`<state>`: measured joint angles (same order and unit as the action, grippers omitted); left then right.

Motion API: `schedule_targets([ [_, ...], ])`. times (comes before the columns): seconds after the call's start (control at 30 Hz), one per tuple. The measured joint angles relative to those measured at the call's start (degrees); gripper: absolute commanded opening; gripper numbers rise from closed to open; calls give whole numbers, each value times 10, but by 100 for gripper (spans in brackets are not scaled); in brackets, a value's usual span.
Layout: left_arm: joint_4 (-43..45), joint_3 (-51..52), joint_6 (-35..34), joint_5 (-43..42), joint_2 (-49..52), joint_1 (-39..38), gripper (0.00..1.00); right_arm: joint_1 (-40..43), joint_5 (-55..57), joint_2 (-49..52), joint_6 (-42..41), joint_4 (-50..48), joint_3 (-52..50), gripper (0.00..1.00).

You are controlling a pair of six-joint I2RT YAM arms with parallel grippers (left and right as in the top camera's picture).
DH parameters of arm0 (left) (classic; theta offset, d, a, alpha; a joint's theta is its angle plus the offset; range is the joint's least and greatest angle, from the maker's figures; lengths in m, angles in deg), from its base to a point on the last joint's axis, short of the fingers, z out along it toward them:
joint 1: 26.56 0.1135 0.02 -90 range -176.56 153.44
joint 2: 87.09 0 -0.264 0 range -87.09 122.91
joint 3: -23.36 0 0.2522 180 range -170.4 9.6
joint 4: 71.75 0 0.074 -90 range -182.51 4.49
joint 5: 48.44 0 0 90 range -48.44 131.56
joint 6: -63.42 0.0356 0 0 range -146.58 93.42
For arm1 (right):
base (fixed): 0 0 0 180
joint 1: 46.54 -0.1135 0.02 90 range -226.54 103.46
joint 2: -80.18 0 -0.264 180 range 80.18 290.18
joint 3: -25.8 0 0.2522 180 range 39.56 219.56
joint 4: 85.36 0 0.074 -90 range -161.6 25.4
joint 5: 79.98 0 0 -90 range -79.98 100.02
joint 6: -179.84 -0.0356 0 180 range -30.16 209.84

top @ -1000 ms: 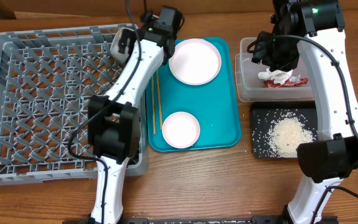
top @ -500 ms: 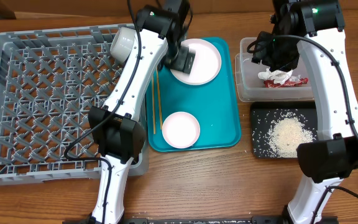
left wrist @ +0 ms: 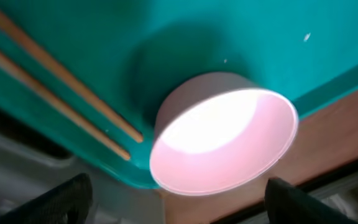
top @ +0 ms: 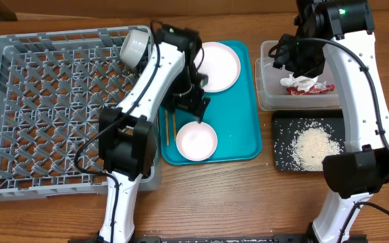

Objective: Sort waste into correct bins and load items into the dishwasher
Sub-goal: 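Reach left gripper to the pink bowl on the teal tray and grasp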

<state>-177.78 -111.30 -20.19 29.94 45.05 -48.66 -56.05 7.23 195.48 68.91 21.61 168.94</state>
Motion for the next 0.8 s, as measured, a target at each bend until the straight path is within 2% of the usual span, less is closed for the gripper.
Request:
schedule_targets([
  [0.13, 86, 54, 28, -1, 0, -2, 85, 0, 0, 0, 0, -6, 0, 54],
  [0.2, 117, 71, 35, 3, 0, -8, 69, 0, -3, 0, 0, -5, 0, 54],
  [0.3, 140, 92, 41, 21, 0, -15, 34, 0, -8, 0, 0, -5, 0, 54],
  [0.4, 152, 107, 43, 35, 0, -19, 25, 0, -9, 0, 0, -5, 0, 54],
  [0.47, 157, 114, 42, 40, 0, -19, 7, 0, -11, 0, 0, -5, 0, 54],
  [0.5, 159, 118, 43, 43, 0, -19, 4, 0, -11, 0, 0, -5, 0, 54],
  [0.8, 131, 117, 24, 49, -5, -23, 4, 0, -13, 0, 0, -5, 0, 54],
])
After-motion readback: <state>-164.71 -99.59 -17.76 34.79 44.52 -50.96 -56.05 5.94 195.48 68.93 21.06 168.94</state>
